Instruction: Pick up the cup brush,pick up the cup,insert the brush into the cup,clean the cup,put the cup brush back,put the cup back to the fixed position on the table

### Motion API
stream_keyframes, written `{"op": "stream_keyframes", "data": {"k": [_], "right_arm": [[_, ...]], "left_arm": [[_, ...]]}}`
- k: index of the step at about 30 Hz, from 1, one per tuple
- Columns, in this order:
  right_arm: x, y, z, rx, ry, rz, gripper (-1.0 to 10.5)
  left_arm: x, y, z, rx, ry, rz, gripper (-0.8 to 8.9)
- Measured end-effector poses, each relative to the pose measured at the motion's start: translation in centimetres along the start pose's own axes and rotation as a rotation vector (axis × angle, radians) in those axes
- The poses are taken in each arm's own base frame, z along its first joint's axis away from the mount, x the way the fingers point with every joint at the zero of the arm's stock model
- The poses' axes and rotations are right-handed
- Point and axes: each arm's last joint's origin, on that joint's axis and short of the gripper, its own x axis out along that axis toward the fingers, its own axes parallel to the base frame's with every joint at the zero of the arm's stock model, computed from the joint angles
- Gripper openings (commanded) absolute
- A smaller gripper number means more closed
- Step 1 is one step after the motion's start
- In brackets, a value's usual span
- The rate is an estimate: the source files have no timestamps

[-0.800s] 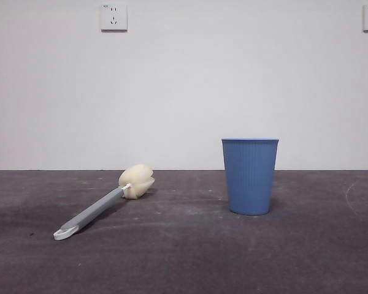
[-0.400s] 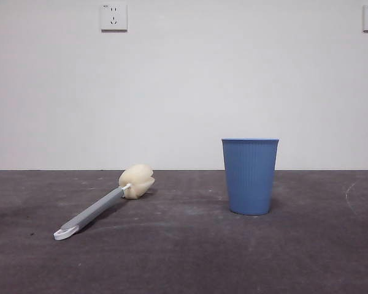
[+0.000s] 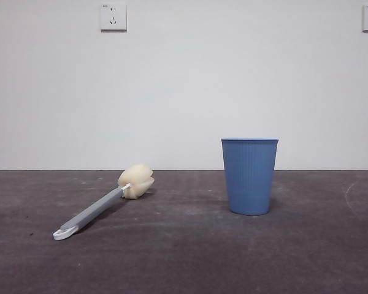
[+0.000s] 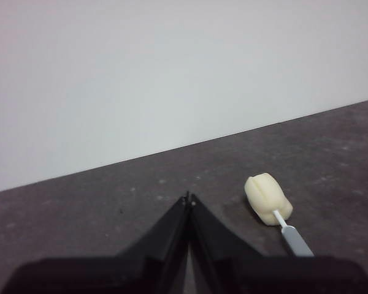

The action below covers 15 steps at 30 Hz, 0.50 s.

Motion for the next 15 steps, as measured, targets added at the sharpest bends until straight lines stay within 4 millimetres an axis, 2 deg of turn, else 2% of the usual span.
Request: {"op": "stream_keyframes", "data": {"k": [4,10,15], "right_arm": [[0.0,0.0,0.0,0.000,0.000,0.000,0.0],[0.0,0.0,0.0,0.000,0.000,0.000,0.0],[0.0,0.0,0.0,0.000,0.000,0.000,0.0]], "left_arm": [[-0.3,-0.2,-1.3,-0.042,0.020,0.001,-0.04],[-0.7,-0.5,-3.2,-0.095,0.209,-0.008,-0.04],[-0.8,-0.5,-3.4,-0.123,0.232,-0.016,-0.04]]}}
